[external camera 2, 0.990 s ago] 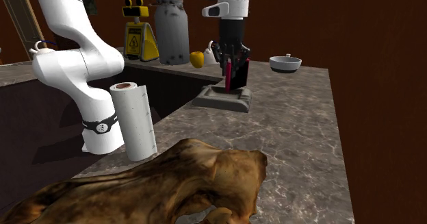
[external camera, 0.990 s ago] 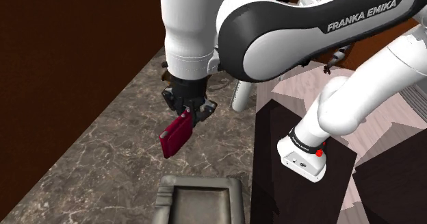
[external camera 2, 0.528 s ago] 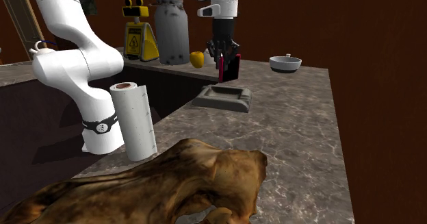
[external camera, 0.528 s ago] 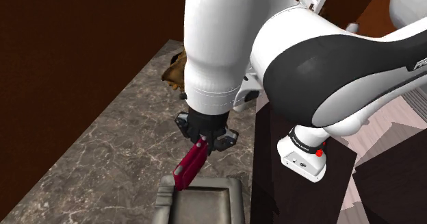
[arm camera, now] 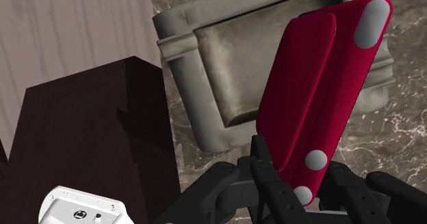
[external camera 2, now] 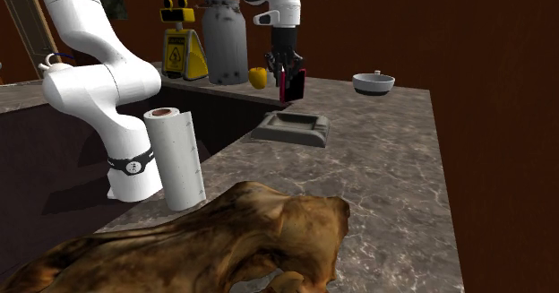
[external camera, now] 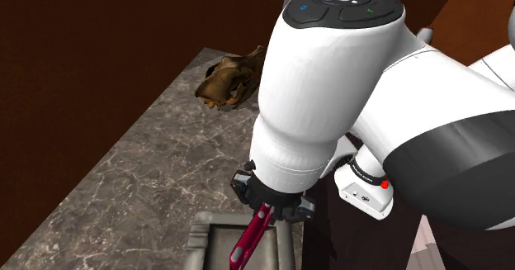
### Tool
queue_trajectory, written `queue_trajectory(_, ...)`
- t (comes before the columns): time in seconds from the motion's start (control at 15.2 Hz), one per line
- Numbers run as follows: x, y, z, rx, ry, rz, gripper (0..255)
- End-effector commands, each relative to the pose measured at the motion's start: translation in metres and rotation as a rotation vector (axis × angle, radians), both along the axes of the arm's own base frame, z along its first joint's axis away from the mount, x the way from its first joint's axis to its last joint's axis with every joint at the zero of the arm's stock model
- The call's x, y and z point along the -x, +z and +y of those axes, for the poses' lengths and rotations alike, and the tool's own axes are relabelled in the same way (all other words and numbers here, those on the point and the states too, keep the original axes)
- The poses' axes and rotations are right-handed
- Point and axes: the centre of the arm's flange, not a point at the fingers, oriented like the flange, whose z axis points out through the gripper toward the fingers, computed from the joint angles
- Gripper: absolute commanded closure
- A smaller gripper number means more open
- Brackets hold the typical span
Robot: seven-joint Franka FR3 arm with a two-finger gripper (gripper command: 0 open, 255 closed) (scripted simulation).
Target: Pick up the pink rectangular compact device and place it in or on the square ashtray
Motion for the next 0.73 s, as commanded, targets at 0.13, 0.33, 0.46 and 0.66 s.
queue_trajectory(0.13, 0.002, -0.021, 0.002, -0.001, -0.001, 0.0, 255)
queue_trajectory(0.33, 0.002, -0.037, 0.002, -0.001, -0.001, 0.0, 255)
queue_trajectory(0.46, 0.002, -0.047, 0.002, -0.001, -0.001, 0.0, 255)
queue_trajectory(0.66, 0.002, -0.063, 0.002, -0.001, -0.001, 0.0, 255)
